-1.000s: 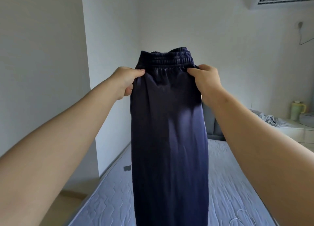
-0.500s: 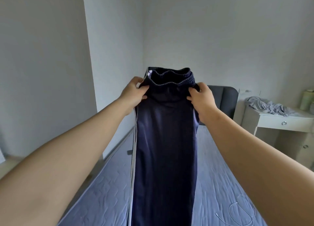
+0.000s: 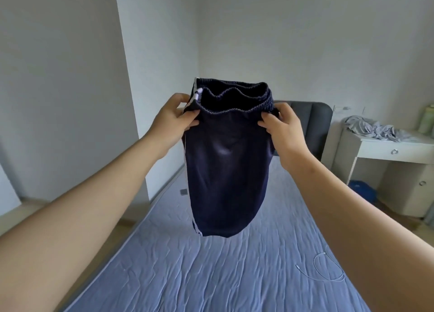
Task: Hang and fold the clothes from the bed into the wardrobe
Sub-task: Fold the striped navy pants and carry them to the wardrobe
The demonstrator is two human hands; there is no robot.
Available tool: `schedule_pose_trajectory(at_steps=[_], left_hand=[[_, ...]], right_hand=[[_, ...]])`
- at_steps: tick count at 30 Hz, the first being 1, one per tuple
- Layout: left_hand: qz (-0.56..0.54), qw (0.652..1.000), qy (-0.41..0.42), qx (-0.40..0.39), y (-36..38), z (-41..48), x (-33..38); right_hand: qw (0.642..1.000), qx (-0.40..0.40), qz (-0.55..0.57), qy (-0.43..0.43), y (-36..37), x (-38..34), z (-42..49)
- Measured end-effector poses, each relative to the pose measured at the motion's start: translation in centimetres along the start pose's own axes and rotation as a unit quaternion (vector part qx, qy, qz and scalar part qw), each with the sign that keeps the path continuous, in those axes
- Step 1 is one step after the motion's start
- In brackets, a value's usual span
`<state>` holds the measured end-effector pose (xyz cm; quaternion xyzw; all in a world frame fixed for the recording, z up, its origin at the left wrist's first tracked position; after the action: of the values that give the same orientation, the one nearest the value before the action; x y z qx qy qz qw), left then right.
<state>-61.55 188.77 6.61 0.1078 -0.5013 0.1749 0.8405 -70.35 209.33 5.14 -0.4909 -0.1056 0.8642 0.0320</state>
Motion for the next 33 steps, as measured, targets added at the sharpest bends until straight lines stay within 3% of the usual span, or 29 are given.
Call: schedule_pose_trajectory(at_steps=[4,8,18,24,27,30,33], left_hand=[[-0.002,0.996,-0.092,-0.019,0.9,-4.8,-5.9],[0.023,0.976,-0.215,-0.038,1.8,-10.2,-13.1],[0.064,0.881,-0.466,-0.051,3.0,-24.0,-27.9],[0.055,0.846,-0.53,-0.009,3.8,-26.9,-33.9],[0.042,0.847,-0.531,0.005,4.3,-24.9,-37.3],[0.029,0.869,-0.492,0.053,4.7,-19.8,-40.7],[-0.021,0.896,-0.432,0.101,4.5,-13.5,-44.6]], right_hand=[[0.998,-0.021,-0.035,0.052,0.4,5.8,-3.9],[0.986,-0.044,-0.042,0.156,1.0,13.0,-9.1],[0.912,-0.133,-0.107,0.374,1.6,27.1,-22.1],[0.87,-0.168,-0.174,0.43,2.5,34.2,-25.4],[0.864,-0.17,-0.201,0.43,4.0,37.3,-23.7],[0.891,-0.141,-0.162,0.4,6.7,39.5,-19.0],[0.923,-0.128,-0.047,0.36,10.2,42.4,-14.1]])
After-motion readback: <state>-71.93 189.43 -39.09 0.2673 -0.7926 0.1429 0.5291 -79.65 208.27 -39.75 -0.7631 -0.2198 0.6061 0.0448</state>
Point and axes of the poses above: each hand's wrist, its own z-axis towards the middle knuckle, its own y-axis out of the palm, x = y × z, the point moved 6 cm from there along z, towards the middle knuckle, and after that the axes turned 10 degrees about -z, right-handed, at the moved point
